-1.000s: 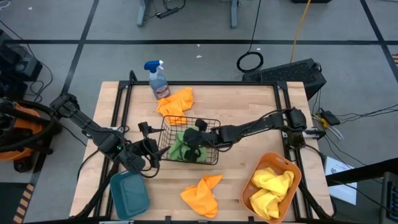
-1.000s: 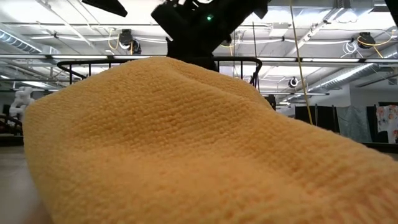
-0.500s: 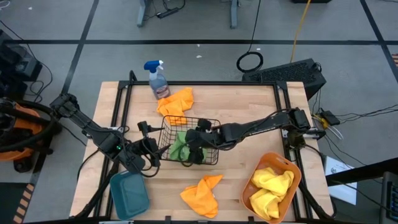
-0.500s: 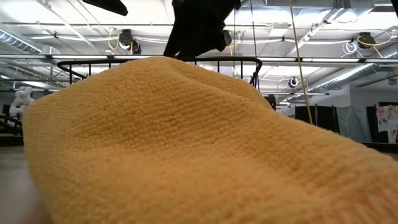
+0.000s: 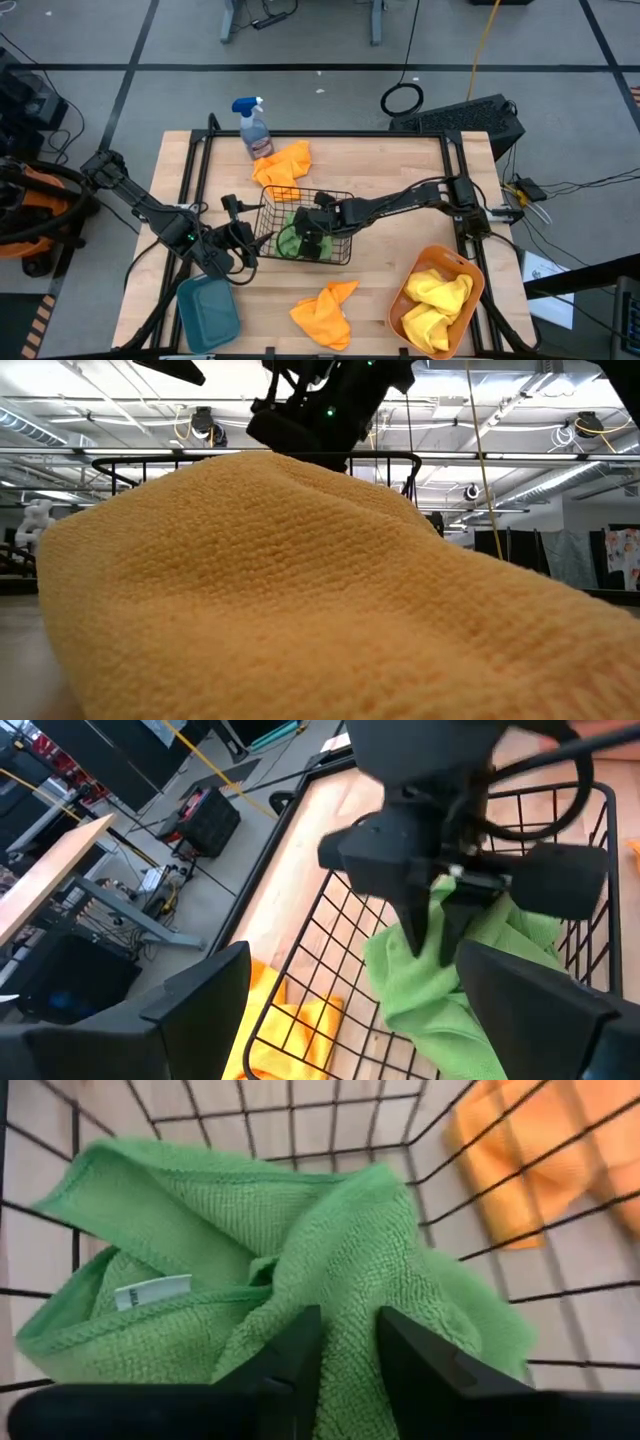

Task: Sort microfiber towel by color & place in baskets
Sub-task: Put the green microfiber cloth into the black wire basket, then put the top orange microfiber cloth into the blue bin

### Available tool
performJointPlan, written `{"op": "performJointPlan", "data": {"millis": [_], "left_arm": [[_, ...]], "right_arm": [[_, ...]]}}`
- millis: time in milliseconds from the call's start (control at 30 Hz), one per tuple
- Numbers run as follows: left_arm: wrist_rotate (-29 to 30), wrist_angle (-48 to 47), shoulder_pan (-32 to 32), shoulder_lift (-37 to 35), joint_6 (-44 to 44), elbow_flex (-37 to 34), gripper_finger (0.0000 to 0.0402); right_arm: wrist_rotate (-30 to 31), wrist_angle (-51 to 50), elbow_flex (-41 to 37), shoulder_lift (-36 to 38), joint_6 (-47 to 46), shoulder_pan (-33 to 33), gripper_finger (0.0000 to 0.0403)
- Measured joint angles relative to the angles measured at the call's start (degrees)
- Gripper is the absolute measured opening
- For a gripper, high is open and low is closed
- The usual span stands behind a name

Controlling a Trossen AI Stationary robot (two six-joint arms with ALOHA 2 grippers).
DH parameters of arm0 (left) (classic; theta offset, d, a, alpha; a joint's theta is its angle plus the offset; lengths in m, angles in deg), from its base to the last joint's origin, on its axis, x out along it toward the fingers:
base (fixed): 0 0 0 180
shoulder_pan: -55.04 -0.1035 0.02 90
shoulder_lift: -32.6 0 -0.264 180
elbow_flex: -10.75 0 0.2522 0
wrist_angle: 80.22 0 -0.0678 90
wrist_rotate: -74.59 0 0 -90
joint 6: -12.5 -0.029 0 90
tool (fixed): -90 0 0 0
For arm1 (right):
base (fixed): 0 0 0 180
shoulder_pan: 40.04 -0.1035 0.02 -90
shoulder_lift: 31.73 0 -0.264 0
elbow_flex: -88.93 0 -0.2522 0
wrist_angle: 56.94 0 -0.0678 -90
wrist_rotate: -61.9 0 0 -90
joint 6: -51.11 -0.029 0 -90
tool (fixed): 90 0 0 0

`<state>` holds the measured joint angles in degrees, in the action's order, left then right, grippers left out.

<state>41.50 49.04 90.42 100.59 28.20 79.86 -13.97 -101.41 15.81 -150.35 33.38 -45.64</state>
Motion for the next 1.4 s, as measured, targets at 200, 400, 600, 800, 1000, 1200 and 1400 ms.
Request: {"op": "performJointPlan", "data": {"millis": [200, 400, 600, 800, 1000, 1200, 1400], "left_arm": [[3.4, -1.4, 0.0, 0.0, 0.1, 0.0, 0.0357], [11.3, -5.2, -1.7, 0.0, 0.3, -0.3, 0.0357], [-3.7, -4.0, -8.0, -0.6, -12.7, 1.0, 0.035], [-25.0, -1.4, -22.9, -1.2, -25.6, 3.0, 0.0324], [-39.7, 2.9, -42.2, -1.0, -31.4, 3.3, 0.0315], [-50.0, 3.3, -55.5, 3.6, -35.4, 3.4, 0.0315], [-53.9, 3.2, -60.9, 11.3, -37.4, 3.4, 0.0315]], "right_arm": [[5.8, -1.2, 0.2, 5.5, -1.3, -1.4, 0.0122], [7.8, -4.3, 0.1, 9.1, -3.0, -5.1, 0.0164], [11.8, -12.3, 0.1, 11.2, -9.4, -12.2, 0.0185], [15.9, -14.9, 0.1, 11.0, -16.5, -21.9, 0.0182], [23.1, -14.7, 0.1, 9.3, -22.0, -31.1, 0.018], [29.3, -14.4, 0.0, 8.7, -22.2, -36.9, 0.018], [32.7, -13.9, 0.0, 8.8, -22.6, -39.0, 0.018]]}}
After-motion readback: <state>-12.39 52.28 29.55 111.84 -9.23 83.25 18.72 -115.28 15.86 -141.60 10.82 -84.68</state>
